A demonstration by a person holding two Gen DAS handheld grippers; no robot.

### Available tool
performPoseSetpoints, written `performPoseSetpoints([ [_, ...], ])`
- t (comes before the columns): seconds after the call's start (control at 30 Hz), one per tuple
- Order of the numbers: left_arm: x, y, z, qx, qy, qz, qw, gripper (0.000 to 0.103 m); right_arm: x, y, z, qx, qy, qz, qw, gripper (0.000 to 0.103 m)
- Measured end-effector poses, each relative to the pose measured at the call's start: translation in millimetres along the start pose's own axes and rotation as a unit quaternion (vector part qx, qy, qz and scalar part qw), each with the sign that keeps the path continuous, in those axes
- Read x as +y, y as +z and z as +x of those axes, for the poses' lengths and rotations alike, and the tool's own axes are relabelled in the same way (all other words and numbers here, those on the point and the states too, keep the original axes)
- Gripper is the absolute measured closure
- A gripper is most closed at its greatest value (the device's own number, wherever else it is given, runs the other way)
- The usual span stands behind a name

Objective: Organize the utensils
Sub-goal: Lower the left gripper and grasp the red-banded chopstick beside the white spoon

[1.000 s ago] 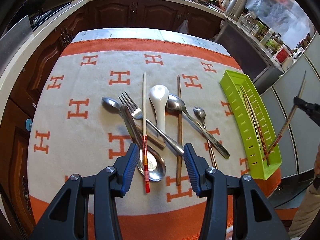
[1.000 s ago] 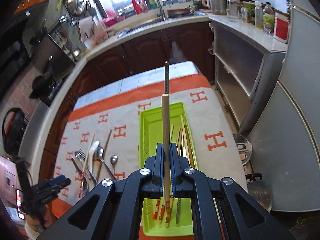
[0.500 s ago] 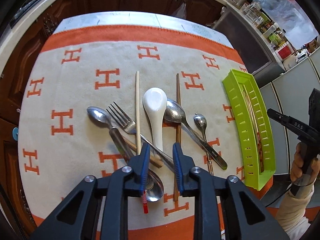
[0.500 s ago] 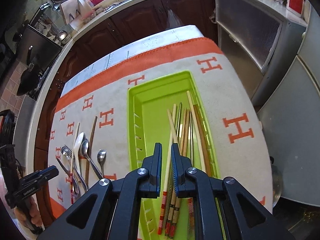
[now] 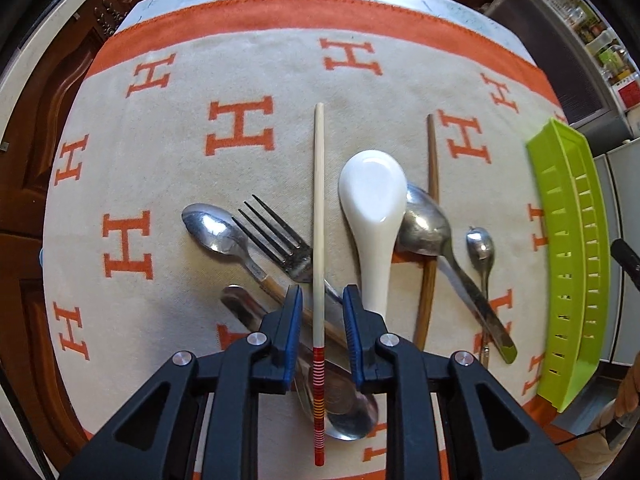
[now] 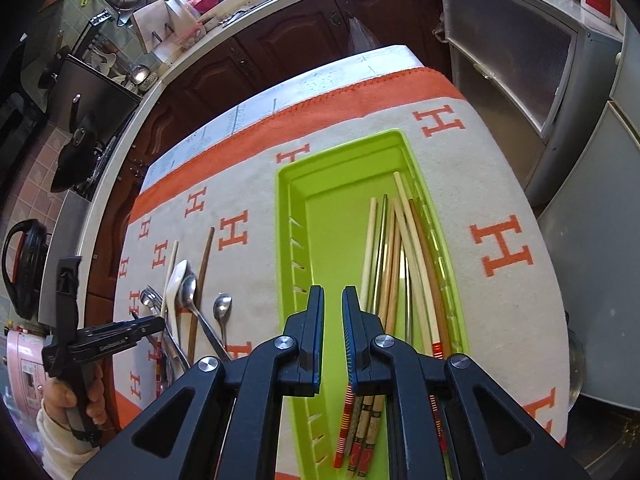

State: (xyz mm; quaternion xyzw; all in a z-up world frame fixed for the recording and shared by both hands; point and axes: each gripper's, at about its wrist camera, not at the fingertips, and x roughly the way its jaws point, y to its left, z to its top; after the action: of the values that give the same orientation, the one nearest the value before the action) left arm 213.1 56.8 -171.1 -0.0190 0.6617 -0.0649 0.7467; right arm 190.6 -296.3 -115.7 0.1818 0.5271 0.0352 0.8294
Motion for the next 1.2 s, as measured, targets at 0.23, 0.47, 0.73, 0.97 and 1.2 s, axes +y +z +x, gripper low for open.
performPoseSetpoints([
  [0.23, -14.2, 5.8, 11.4, 0.007, 0.014, 0.022, 0.9996, 0.084, 3.4, -1.8, -1.2, 0.004, 0.012, -0.002, 1.000, 0.094],
  [0.47, -15.8, 3.5, 19.1, 0.010, 0.006, 0.015, 0.9998, 0.093, -1.7, -5.9, 1.2, 0.005, 0.008, 0.008, 1.000, 0.093],
  [0.73, 2.1, -8.4, 12.3, 0.011, -0.037, -0.019, 0.9991, 0.099, -0.6, -8.9, 1.3, 0.004, 0.013, 0.006, 1.000, 0.093],
  [0.97, 5.6, -22.8, -8.0, -0.010, -0.049, -0.027, 0.9984, 0.100, 0.4, -13.8, -0.9, 0.004, 0.021, 0.008, 1.000, 0.093],
  [1.2, 7.9, -30.9, -44.7, -0.034, -0.078, -0.029, 0.9959, 0.100, -1.7, -19.8, -2.3, 0.005, 0.028, 0.010, 1.000, 0.094],
])
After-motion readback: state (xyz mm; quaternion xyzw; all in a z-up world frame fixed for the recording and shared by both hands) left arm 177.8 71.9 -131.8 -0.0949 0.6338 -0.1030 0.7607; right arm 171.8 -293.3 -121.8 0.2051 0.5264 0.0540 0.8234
